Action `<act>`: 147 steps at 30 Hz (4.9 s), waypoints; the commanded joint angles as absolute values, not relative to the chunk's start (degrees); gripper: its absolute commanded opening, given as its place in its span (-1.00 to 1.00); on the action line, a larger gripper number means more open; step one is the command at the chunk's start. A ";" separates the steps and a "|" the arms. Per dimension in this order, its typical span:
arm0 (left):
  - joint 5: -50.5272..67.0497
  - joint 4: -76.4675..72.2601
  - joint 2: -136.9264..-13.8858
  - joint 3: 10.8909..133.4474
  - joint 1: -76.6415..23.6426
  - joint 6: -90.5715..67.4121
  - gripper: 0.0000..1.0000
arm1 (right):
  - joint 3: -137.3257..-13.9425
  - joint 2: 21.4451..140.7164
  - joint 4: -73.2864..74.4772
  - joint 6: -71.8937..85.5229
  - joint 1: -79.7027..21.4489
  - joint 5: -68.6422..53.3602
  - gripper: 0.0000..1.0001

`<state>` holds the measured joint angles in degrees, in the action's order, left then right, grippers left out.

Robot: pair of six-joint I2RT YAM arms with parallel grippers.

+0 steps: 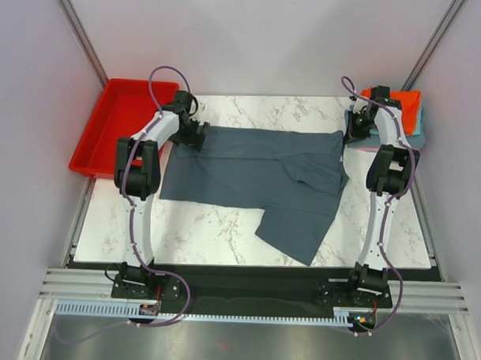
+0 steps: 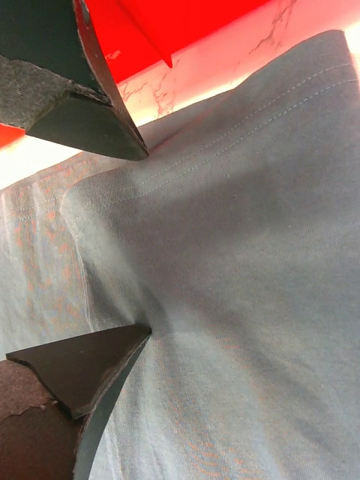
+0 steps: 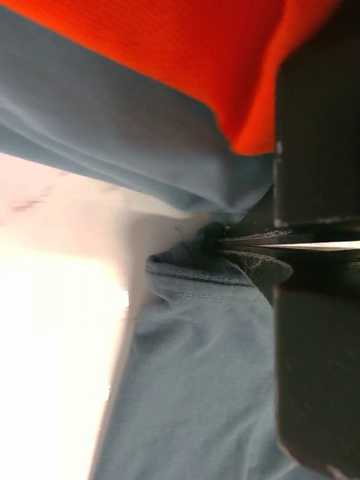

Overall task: Fold and stack the t-shirts
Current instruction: Fold the tshirt

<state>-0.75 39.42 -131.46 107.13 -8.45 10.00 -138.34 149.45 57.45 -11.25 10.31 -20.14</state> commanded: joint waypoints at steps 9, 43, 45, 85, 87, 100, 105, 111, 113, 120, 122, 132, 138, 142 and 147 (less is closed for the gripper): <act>-8.88 37.88 -134.91 105.38 -10.02 10.90 0.97 | -147.73 158.37 43.69 -8.71 7.12 -8.89 -1.00; 3.24 37.35 -115.66 89.21 -15.03 5.63 0.97 | -89.30 107.93 43.15 -18.72 -14.23 -12.66 -0.28; 4.13 37.27 -115.93 88.60 -15.03 5.19 0.97 | -87.81 108.10 43.68 -19.07 -14.50 -12.13 -0.30; 4.83 36.91 -118.04 88.77 -15.12 4.04 0.96 | -95.54 121.90 32.79 -17.05 -16.17 -0.88 -0.31; 4.92 36.91 -117.86 88.51 -15.12 4.13 0.96 | -95.62 121.99 32.17 -16.79 -16.17 -0.70 -0.52; 4.75 36.74 -117.60 88.24 -15.12 4.31 0.96 | -99.75 117.95 44.97 -14.24 -16.17 -14.66 -1.00; 4.57 36.83 -117.95 88.59 -15.12 4.31 0.96 | -100.20 119.00 50.53 -11.78 -16.17 -24.95 -1.00; 3.78 36.91 -117.07 88.60 -15.56 4.83 0.96 | -99.66 120.32 53.34 -13.00 -15.91 -27.51 -0.37; 3.52 36.83 -116.72 88.33 -15.56 4.92 0.96 | -100.81 120.15 55.28 -13.71 -15.47 -27.34 -0.25; 2.11 36.56 -115.84 88.32 -15.38 6.32 0.97 | -107.73 117.60 53.01 -13.10 -5.66 -23.46 -0.21; 2.02 36.74 -116.28 89.55 -15.03 6.85 0.99 | -110.20 118.56 50.72 -11.52 -1.17 -22.60 -0.21; 7.20 39.81 -123.13 101.77 -8.36 9.49 0.98 | -125.49 134.63 44.66 -10.99 5.71 -17.49 -0.25; 6.59 41.04 -125.51 105.20 -6.86 11.51 0.97 | -132.00 142.11 43.07 -9.41 6.06 -18.02 -0.30; 6.77 41.22 -125.86 104.68 -6.86 12.13 0.97 | -133.42 144.49 42.10 -9.23 6.15 -17.40 -0.30; 6.59 41.05 -127.70 104.59 -6.86 11.95 0.96 | -134.03 146.16 41.22 -8.79 6.42 -16.88 -0.31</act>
<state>5.69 40.64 -126.45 102.65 -6.76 10.11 -131.55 145.18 43.13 -9.65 6.13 -17.61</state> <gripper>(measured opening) 0.987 0.345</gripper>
